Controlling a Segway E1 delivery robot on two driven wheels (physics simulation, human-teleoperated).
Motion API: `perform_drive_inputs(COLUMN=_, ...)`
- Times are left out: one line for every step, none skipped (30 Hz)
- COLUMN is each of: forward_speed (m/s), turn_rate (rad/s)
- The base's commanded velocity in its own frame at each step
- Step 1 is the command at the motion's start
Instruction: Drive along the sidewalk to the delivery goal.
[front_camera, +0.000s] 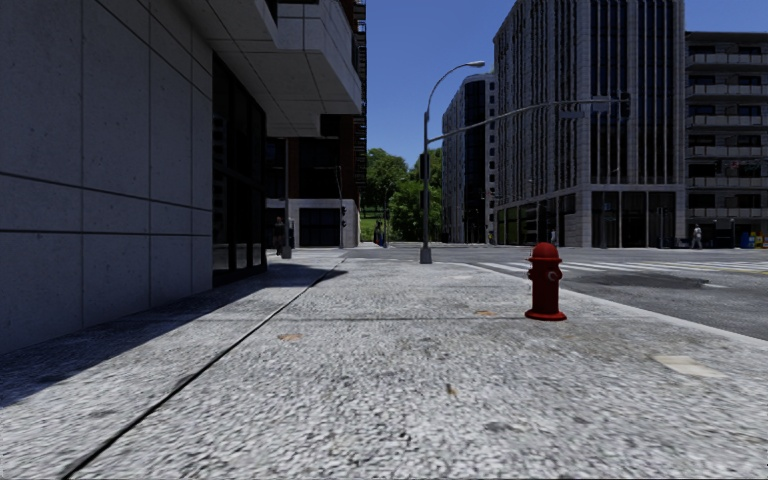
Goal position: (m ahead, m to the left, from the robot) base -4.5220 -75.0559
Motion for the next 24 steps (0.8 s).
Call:
perform_drive_inputs(forward_speed=2.0, turn_rate=0.0)
perform_drive_inputs(forward_speed=2.0, turn_rate=0.0)
perform_drive_inputs(forward_speed=2.0, turn_rate=0.0)
perform_drive_inputs(forward_speed=2.0, turn_rate=0.0)
perform_drive_inputs(forward_speed=2.0, turn_rate=0.0)
perform_drive_inputs(forward_speed=2.0, turn_rate=0.0)
perform_drive_inputs(forward_speed=2.0, turn_rate=0.0)
perform_drive_inputs(forward_speed=2.0, turn_rate=0.0)
perform_drive_inputs(forward_speed=2.0, turn_rate=0.0)
perform_drive_inputs(forward_speed=2.0, turn_rate=0.0)
perform_drive_inputs(forward_speed=2.0, turn_rate=0.0)
perform_drive_inputs(forward_speed=2.0, turn_rate=0.0)
perform_drive_inputs(forward_speed=2.0, turn_rate=0.0)
perform_drive_inputs(forward_speed=2.0, turn_rate=0.0)
perform_drive_inputs(forward_speed=2.0, turn_rate=0.0)
perform_drive_inputs(forward_speed=2.0, turn_rate=0.0)
perform_drive_inputs(forward_speed=2.0, turn_rate=0.0)
perform_drive_inputs(forward_speed=2.0, turn_rate=0.0)
perform_drive_inputs(forward_speed=2.0, turn_rate=0.0)
perform_drive_inputs(forward_speed=2.0, turn_rate=0.0)
perform_drive_inputs(forward_speed=2.0, turn_rate=0.0)
perform_drive_inputs(forward_speed=2.0, turn_rate=0.0)
perform_drive_inputs(forward_speed=2.0, turn_rate=0.0)
perform_drive_inputs(forward_speed=2.0, turn_rate=0.0)
